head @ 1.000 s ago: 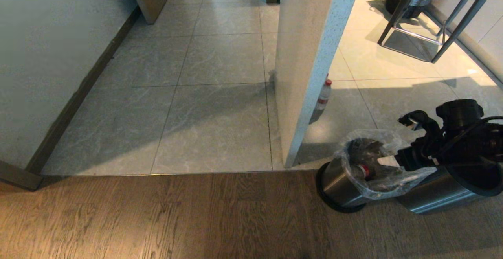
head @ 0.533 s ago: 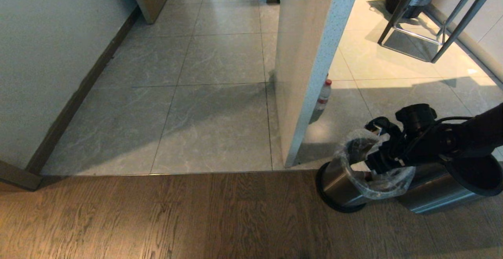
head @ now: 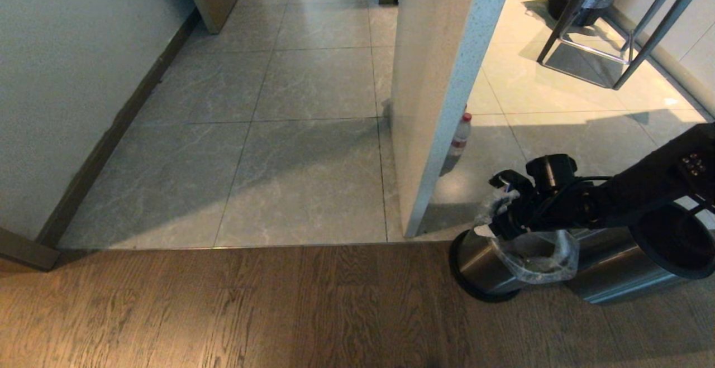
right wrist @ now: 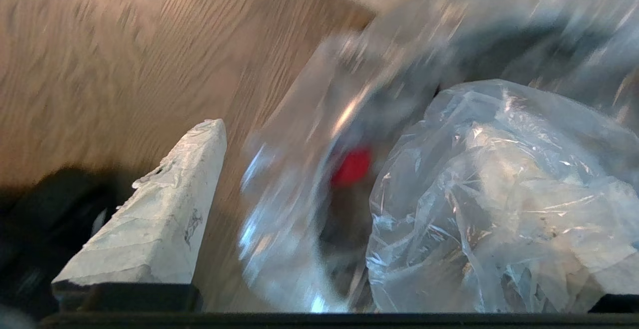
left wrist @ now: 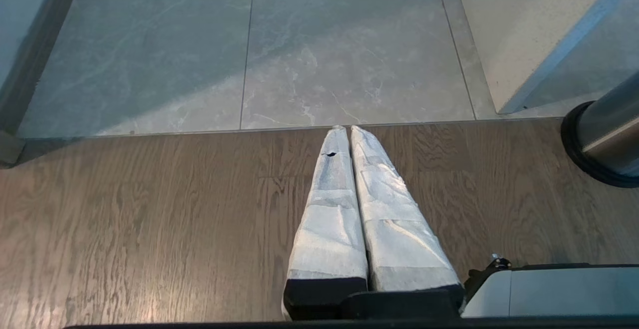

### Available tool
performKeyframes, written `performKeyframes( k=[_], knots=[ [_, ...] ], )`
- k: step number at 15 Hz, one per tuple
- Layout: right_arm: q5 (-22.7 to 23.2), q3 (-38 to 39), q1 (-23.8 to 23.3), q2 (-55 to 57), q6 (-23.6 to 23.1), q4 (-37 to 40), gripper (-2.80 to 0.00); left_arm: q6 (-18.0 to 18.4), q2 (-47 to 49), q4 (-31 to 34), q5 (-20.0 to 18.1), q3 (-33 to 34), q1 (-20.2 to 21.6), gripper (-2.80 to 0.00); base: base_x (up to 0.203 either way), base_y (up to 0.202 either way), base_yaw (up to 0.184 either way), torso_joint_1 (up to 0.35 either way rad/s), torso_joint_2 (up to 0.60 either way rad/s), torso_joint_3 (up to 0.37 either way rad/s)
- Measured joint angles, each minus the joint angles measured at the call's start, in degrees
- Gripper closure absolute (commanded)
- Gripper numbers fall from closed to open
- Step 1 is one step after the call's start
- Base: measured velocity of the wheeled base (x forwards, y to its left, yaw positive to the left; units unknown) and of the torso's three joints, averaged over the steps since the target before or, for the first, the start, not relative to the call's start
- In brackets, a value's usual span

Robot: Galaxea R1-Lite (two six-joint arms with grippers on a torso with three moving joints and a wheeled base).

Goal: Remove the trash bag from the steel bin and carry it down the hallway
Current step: Pick up the trash bag

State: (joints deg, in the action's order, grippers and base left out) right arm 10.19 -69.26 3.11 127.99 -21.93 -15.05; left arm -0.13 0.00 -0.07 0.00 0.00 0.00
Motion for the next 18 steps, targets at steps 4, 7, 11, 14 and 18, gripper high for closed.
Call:
performKeyframes(
  k=[4,7,11,14,18],
  knots=[
    [-1.50,-2.07,0.02,2.65,-0.05,-1.73,-2.80,-0.02,0.00,0.00,-0.01,0.00,0.00,0.00,0.000,0.000,0.000,0.000,0.00,0.000],
    [-1.90,-3.14,0.02,3.92,-0.22,-1.84,-2.80,0.00,0.00,0.01,0.00,0.00,0.00,0.00,0.000,0.000,0.000,0.000,0.00,0.000],
    [-1.93,-3.57,-0.11,4.82,-0.33,-1.91,-2.80,-0.02,0.00,0.00,0.00,0.00,0.00,0.00,0.000,0.000,0.000,0.000,0.00,0.000],
    [-2.10,-4.28,-0.16,5.47,-0.26,-1.84,0.00,-0.02,0.00,0.00,0.00,0.00,0.00,0.00,0.000,0.000,0.000,0.000,0.00,0.000],
    [-2.80,-4.19,-0.13,5.45,-0.52,-1.87,0.00,0.00,0.00,0.00,0.00,0.00,0.00,0.00,0.000,0.000,0.000,0.000,0.00,0.000]
  ],
)
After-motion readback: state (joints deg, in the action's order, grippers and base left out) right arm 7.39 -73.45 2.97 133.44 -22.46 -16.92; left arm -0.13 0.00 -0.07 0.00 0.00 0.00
